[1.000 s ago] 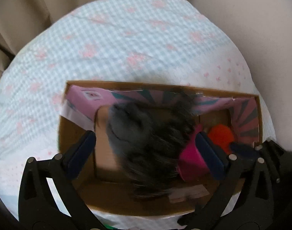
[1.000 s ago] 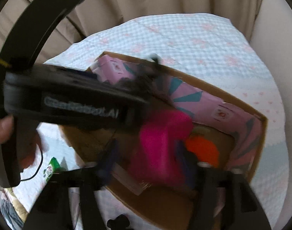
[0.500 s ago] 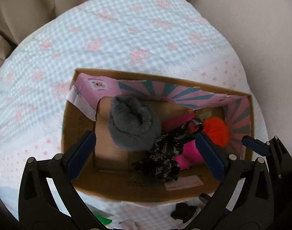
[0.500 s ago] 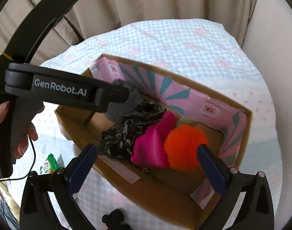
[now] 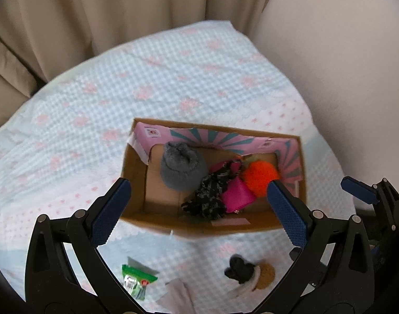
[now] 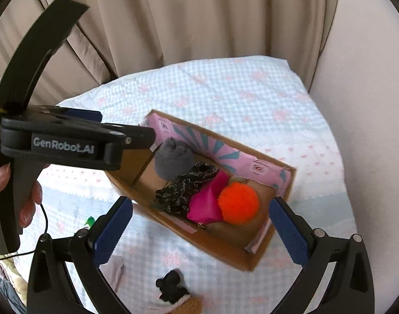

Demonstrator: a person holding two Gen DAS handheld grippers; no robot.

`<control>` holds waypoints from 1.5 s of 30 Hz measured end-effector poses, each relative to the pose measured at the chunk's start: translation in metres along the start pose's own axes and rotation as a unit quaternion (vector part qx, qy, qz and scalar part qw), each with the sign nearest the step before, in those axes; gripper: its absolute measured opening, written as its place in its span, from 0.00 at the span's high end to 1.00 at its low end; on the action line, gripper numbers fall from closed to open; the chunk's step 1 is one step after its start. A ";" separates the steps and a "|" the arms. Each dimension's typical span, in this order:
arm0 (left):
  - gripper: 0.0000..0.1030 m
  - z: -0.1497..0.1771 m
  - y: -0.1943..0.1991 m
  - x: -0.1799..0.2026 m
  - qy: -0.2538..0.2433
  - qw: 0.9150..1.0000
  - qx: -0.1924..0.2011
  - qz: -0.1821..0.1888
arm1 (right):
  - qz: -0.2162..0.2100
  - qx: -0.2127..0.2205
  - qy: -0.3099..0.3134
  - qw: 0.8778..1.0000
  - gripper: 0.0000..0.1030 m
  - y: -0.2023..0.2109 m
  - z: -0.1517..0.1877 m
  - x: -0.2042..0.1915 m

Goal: Organize soft objects
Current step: 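Open both tools to drop the items into the box and withdraw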

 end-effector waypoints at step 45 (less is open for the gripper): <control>0.00 0.275 0.233 -0.088 0.021 0.989 0.145 0.008 | 0.126 0.165 -0.117 0.971 0.00 0.203 0.175 -0.158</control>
Point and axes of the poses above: each gripper's, at about its wrist camera, not at the fingertips, and y roughly against the way its jaws point, x to its right, z to its underside, the point moved 9 cm from there along -y, roughly the way its jaws point, and after that the axes turned 6 degrees about -z, right-handed, at the moved point
